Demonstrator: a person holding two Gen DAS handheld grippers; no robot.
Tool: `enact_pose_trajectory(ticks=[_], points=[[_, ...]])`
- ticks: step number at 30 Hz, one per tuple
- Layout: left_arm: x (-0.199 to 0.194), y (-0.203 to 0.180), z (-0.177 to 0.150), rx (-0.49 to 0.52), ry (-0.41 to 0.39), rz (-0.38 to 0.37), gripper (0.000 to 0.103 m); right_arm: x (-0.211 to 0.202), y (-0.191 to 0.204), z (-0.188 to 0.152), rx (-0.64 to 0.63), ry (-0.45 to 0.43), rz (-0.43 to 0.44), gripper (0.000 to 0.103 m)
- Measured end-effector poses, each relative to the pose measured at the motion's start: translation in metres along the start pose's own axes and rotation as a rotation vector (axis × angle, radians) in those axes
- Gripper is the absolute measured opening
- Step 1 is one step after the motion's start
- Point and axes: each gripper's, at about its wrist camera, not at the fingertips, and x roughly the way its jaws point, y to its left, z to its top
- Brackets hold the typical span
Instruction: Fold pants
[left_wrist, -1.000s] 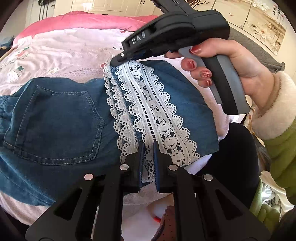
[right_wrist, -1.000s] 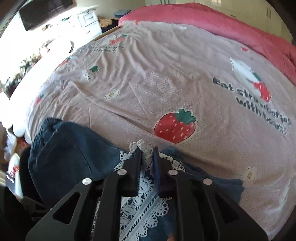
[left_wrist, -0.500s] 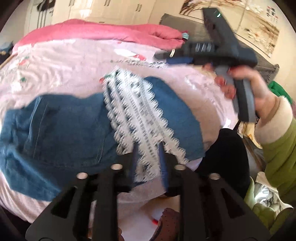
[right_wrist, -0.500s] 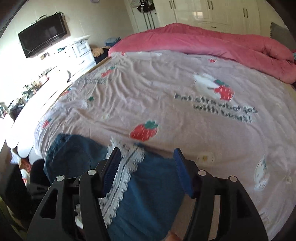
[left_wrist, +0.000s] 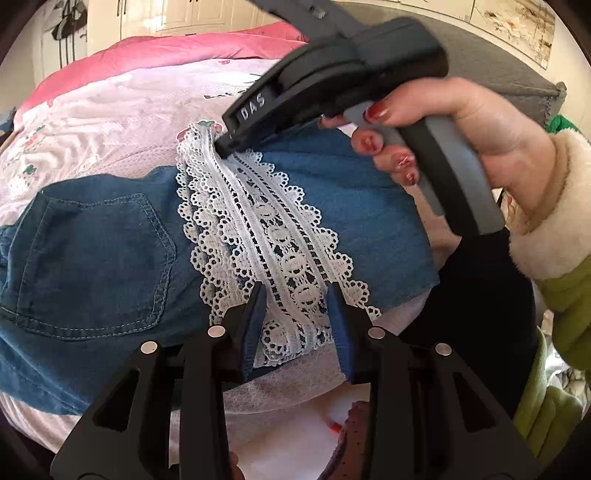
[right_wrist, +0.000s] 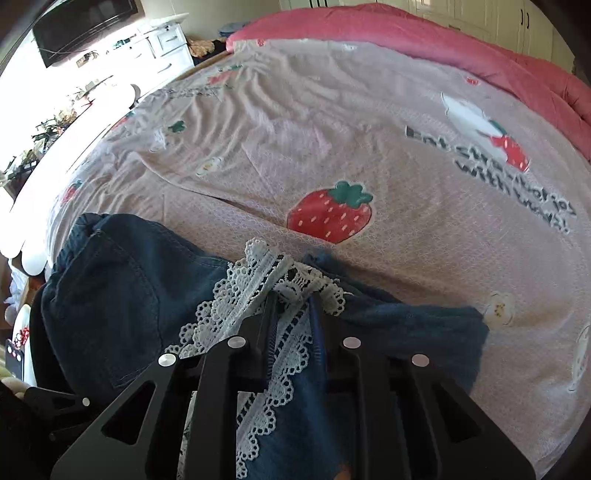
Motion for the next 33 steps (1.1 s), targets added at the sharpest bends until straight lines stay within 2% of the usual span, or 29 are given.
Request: enact_pose_trajectory(ticks=[3, 8, 10, 11, 12, 15, 18, 24, 28, 33], points=[[-0.001, 0.004, -0.003, -0.011, -0.004, -0.007, 0.027, 0.003, -0.001, -0.001, 0.006, -0.004, 0.001, 0.017], [-0.006, 0.009, -0.004, -0.032, -0.006, -0.019, 0.027, -0.009, -0.009, 0.000, 0.085, -0.010, 0.056, 0.020], [-0.009, 0.011, -0.005, -0.046, -0.012, -0.029, 0.031, -0.019, -0.010, 0.000, 0.113, -0.022, 0.084, 0.033], [-0.011, 0.014, -0.006, -0.054, -0.015, -0.031, 0.033, -0.025, -0.009, 0.000, 0.120, -0.032, 0.099, 0.053], [-0.014, 0.017, -0.006, -0.067, -0.021, -0.032, 0.039, -0.033, -0.006, 0.000, 0.120, -0.051, 0.112, 0.064], [-0.026, 0.027, -0.007, -0.082, -0.042, -0.030, 0.041, -0.050, 0.003, -0.001, 0.090, -0.075, 0.107, 0.064], [-0.043, 0.041, -0.009, -0.111, -0.074, -0.016, 0.053, -0.062, 0.009, -0.001, 0.080, -0.090, 0.106, 0.067], [-0.088, 0.092, -0.022, -0.228, -0.156, 0.107, 0.077, -0.078, 0.030, -0.002, 0.029, -0.116, 0.121, 0.081], [-0.113, 0.129, -0.037, -0.341, -0.185, 0.197, 0.093, -0.080, 0.049, 0.004, -0.008, -0.126, 0.141, 0.085], [-0.126, 0.156, -0.051, -0.442, -0.188, 0.262, 0.093, -0.076, 0.077, 0.014, -0.065, -0.126, 0.166, 0.091]])
